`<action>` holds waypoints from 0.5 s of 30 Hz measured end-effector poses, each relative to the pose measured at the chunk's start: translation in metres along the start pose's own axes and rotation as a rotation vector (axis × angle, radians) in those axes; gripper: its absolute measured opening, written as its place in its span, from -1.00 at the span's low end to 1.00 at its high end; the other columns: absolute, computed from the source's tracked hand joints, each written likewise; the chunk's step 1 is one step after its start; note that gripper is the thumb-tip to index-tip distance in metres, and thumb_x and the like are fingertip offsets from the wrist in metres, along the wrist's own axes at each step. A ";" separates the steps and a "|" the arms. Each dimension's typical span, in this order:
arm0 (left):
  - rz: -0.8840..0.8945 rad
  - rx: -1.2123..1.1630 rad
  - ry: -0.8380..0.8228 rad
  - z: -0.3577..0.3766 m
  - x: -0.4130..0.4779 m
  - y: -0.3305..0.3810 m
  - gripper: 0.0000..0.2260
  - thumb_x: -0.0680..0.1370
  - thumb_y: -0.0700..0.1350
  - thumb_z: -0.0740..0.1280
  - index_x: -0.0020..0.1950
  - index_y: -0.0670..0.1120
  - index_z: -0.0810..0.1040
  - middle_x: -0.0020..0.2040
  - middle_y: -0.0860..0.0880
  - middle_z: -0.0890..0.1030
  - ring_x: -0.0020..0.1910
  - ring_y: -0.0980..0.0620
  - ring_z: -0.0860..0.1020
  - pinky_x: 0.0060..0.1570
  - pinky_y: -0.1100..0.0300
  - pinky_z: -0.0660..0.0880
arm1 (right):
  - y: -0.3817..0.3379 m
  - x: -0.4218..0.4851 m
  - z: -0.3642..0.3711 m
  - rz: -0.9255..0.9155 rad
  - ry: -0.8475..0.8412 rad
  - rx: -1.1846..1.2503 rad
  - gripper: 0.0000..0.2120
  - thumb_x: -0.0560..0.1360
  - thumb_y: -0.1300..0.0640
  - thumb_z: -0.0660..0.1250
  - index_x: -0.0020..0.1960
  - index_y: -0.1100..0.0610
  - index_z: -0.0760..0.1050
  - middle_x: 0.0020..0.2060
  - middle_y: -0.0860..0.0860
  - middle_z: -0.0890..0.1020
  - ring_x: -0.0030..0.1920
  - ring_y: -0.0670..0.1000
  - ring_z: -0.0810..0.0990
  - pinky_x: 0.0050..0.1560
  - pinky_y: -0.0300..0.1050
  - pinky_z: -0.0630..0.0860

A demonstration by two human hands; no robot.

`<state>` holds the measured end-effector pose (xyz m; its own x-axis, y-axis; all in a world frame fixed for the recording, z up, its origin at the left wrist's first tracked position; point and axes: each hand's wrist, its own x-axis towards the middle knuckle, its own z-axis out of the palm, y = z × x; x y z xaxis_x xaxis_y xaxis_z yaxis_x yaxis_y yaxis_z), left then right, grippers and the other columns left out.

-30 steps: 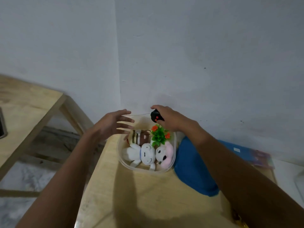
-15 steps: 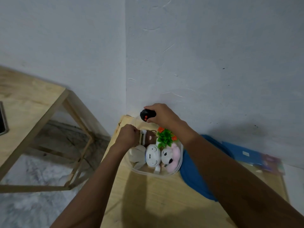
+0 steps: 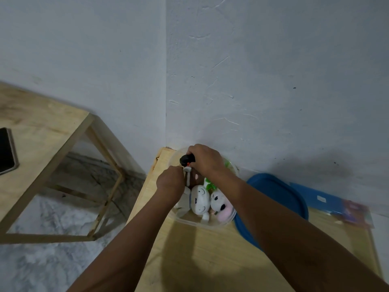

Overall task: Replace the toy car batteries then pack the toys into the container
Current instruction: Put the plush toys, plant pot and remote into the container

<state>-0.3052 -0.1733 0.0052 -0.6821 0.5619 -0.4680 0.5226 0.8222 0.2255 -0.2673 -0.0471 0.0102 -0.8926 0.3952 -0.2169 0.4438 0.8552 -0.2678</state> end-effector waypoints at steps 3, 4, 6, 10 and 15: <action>0.027 0.026 -0.025 0.002 0.000 -0.002 -0.82 0.60 -0.27 0.23 0.17 -0.18 0.54 0.10 -0.12 0.61 0.06 -0.06 0.61 -0.10 0.19 0.48 | -0.003 0.004 0.007 -0.036 0.051 -0.092 -0.68 0.45 0.19 0.45 0.19 0.09 0.55 0.07 0.05 0.52 0.08 0.08 0.52 -0.08 -0.04 0.49; 0.040 0.036 -0.030 0.004 -0.001 -0.002 -0.81 0.60 -0.27 0.22 0.19 -0.19 0.53 0.12 -0.12 0.60 0.08 -0.06 0.61 -0.08 0.18 0.49 | -0.004 0.005 0.008 -0.040 0.059 -0.127 -0.70 0.47 0.18 0.43 0.19 0.10 0.56 0.07 0.05 0.52 0.09 0.08 0.52 -0.09 -0.06 0.46; 0.064 0.067 -0.050 0.008 -0.003 -0.001 -0.78 0.60 -0.28 0.20 0.22 -0.20 0.52 0.16 -0.13 0.58 0.13 -0.07 0.59 -0.05 0.17 0.49 | -0.006 0.005 0.010 -0.028 0.045 -0.162 -0.75 0.51 0.19 0.39 0.18 0.11 0.58 0.07 0.07 0.55 0.08 0.09 0.54 -0.11 -0.08 0.44; 0.067 0.122 -0.076 0.013 -0.007 0.001 -0.74 0.61 -0.25 0.19 0.29 -0.20 0.48 0.24 -0.16 0.52 0.20 -0.07 0.54 0.01 0.18 0.48 | -0.006 0.001 0.014 0.064 -0.074 -0.144 -0.77 0.43 0.25 0.42 0.09 0.14 0.60 0.00 0.09 0.62 0.00 0.12 0.63 -0.15 -0.11 0.48; 0.073 0.108 -0.142 0.008 -0.003 0.000 -0.69 0.61 -0.25 0.15 0.36 -0.20 0.43 0.30 -0.17 0.48 0.33 -0.09 0.41 0.14 0.13 0.46 | -0.005 -0.005 0.019 -0.035 -0.123 -0.178 -0.83 0.49 0.11 0.28 -0.01 0.06 0.63 -0.03 0.02 0.65 0.02 0.10 0.59 -0.02 -0.06 0.42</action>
<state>-0.2986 -0.1758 -0.0006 -0.5653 0.5947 -0.5716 0.6252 0.7610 0.1734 -0.2631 -0.0603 -0.0055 -0.8858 0.3301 -0.3261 0.3822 0.9176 -0.1093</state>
